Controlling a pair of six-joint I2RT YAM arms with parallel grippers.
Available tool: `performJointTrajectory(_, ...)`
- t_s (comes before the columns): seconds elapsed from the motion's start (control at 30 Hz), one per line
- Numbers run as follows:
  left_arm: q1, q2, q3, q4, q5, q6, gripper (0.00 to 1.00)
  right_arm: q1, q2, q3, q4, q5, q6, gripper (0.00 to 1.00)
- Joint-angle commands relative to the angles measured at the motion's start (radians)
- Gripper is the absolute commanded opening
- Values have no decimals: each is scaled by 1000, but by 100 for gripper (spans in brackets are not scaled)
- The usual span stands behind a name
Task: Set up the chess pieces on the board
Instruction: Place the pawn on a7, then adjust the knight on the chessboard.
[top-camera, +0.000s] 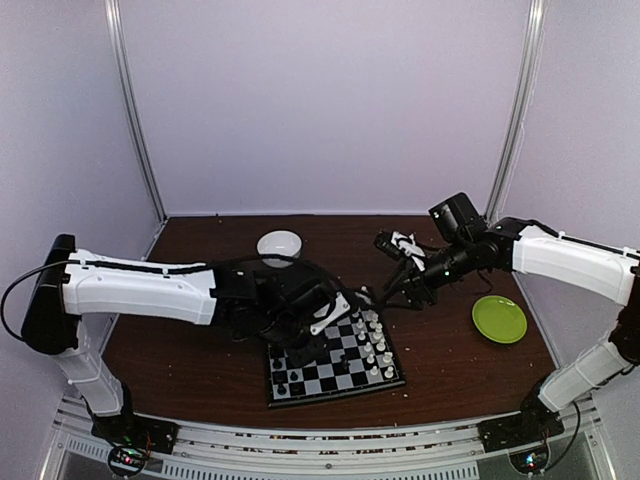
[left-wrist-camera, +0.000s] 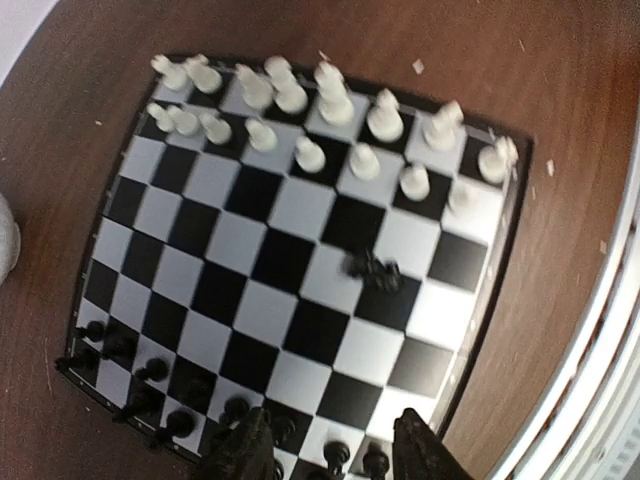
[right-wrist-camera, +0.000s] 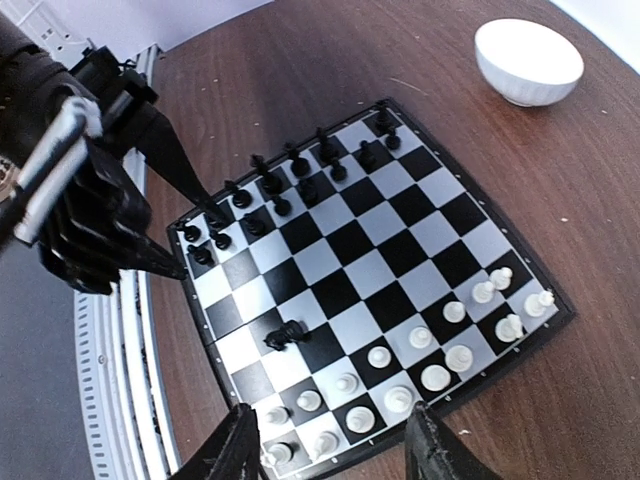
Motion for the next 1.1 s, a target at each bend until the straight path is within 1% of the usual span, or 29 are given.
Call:
performJointTrajectory(0.0, 9, 91, 114, 23, -86, -262, 43, -61, -53, 16, 30, 102, 44, 50)
performJointTrajectory(0.1, 9, 132, 125, 43, -65, -327, 45, -103, -74, 5, 47, 115, 64, 51)
performJointTrajectory(0.2, 8, 187, 156, 42, -41, -351, 47, -131, -94, -1, 62, 131, 81, 51)
performJointTrajectory(0.53, 0, 341, 274, -27, -45, -367, 50, -158, -124, -18, 70, 99, 84, 52)
performJointTrajectory(0.73, 1, 395, 328, -55, -23, -353, 51, -161, -130, -22, 70, 88, 83, 52)
performJointTrajectory(0.93, 2, 413, 323, -88, -34, -345, 51, -162, -127, -23, 68, 82, 81, 52)
performJointTrajectory(1.07, 2, 413, 293, -98, -24, -339, 51, -161, -124, -21, 67, 77, 83, 53)
